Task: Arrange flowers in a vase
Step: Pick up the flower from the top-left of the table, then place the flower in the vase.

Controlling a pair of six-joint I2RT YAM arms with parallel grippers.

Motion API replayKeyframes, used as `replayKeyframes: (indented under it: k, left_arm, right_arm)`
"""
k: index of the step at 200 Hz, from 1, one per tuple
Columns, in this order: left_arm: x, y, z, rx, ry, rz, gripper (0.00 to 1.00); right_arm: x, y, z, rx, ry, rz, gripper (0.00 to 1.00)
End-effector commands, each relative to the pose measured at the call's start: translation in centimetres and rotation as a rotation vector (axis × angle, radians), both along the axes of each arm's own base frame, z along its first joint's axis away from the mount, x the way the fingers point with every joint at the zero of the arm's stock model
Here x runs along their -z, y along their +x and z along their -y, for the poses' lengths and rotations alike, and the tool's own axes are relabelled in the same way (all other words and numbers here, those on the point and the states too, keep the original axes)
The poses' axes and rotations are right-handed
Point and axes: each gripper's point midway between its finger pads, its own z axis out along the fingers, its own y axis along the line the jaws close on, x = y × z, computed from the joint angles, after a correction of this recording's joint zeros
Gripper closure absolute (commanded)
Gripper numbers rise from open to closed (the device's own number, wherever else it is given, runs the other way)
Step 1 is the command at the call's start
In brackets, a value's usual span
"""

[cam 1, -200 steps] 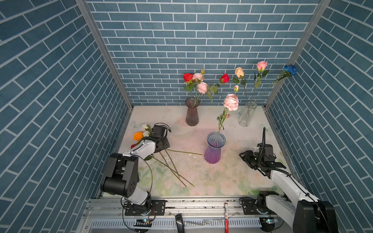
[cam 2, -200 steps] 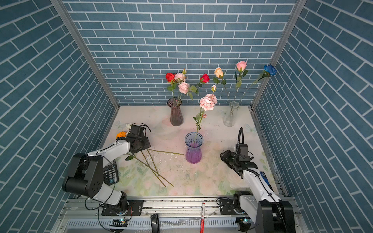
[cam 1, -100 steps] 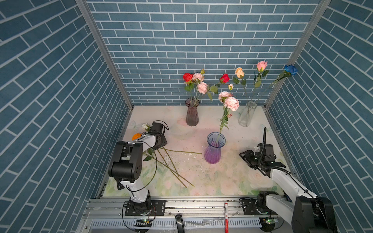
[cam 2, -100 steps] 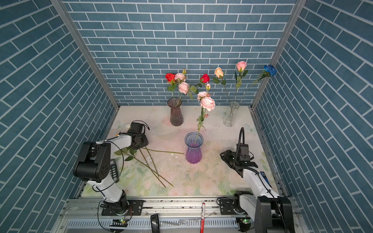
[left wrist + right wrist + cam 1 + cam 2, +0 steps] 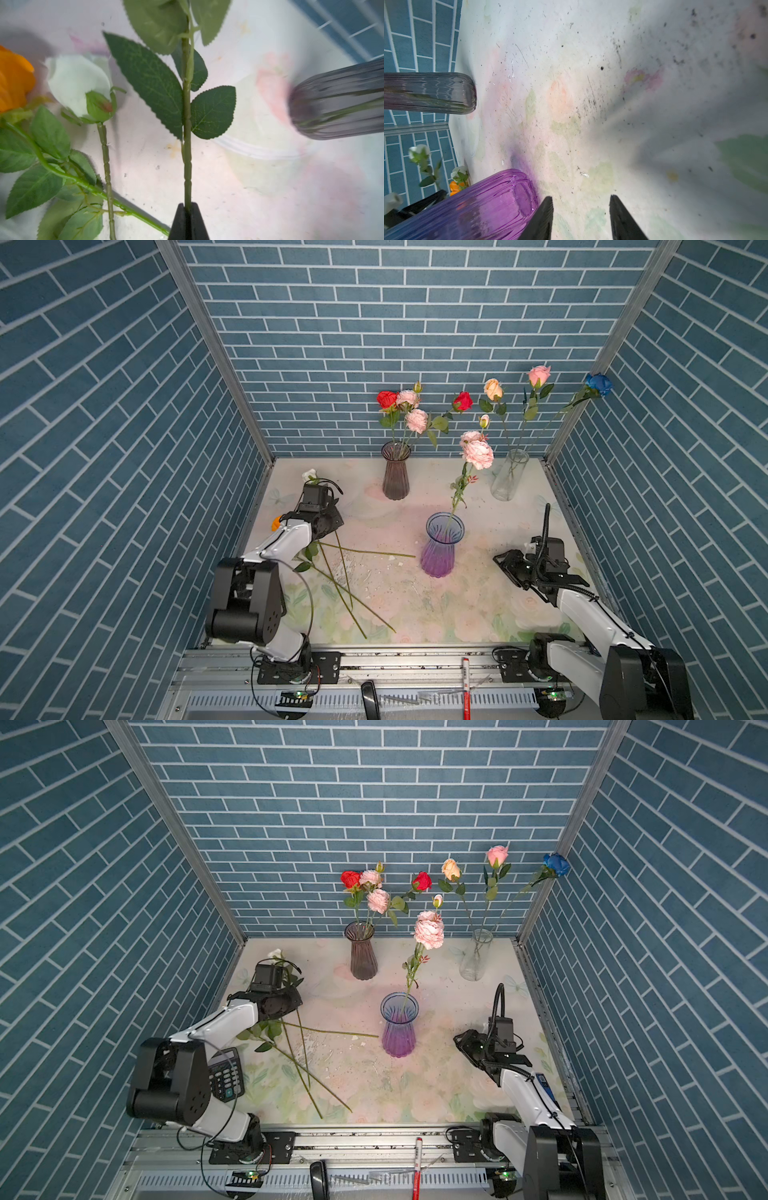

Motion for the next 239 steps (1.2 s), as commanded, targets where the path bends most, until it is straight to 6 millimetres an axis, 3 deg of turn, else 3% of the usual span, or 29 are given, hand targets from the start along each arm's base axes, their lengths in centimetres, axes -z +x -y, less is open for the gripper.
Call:
replayKeyframes:
  k: [1, 33, 65, 83, 105, 141, 175, 209, 239]
  left_arm:
    - [-6.3, 0.2, 2.3, 0.054, -0.134, 0.165, 1.0]
    - [-17.5, -0.9, 8.2, 0.226, -0.256, 0.528, 1.0]
    - [-28.8, -5.2, 13.8, 0.384, -0.24, 0.928, 1.0]
    - [-33.3, -7.2, 15.7, 0.438, -0.315, 1.091, 1.0]
    - [-37.2, -8.4, 17.1, 0.468, -0.473, 1.245, 1.0]
    - [-39.9, -10.0, 21.0, 0.581, -0.522, 1.402, 1.0]
    - [-39.3, -10.6, 24.6, 0.681, -0.488, 1.446, 1.0]
    - [-37.8, -10.3, 26.2, 0.701, -0.514, 1.417, 1.0]
    - [-39.0, -11.3, 27.1, 0.73, -0.524, 1.429, 1.0]
  right_arm:
    - [0.3, -0.4, 0.1, 0.022, 0.017, -0.015, 0.54]
    - [0.3, -0.4, 0.2, 0.03, 0.016, -0.014, 0.54]
    - [0.4, -0.6, 0.3, 0.036, 0.014, -0.019, 0.55]
    - [0.4, -0.7, 0.4, 0.039, 0.012, -0.018, 0.55]
    - [0.5, -0.7, 0.3, 0.038, 0.014, -0.024, 0.55]
    - [0.5, -0.6, 0.3, 0.037, 0.016, -0.027, 0.55]
    - [0.5, -0.7, 0.3, 0.037, 0.016, -0.026, 0.55]
    - [0.5, -0.6, 0.3, 0.037, 0.016, -0.026, 0.55]
    - [0.5, -0.6, 0.2, 0.034, 0.018, -0.026, 0.55]
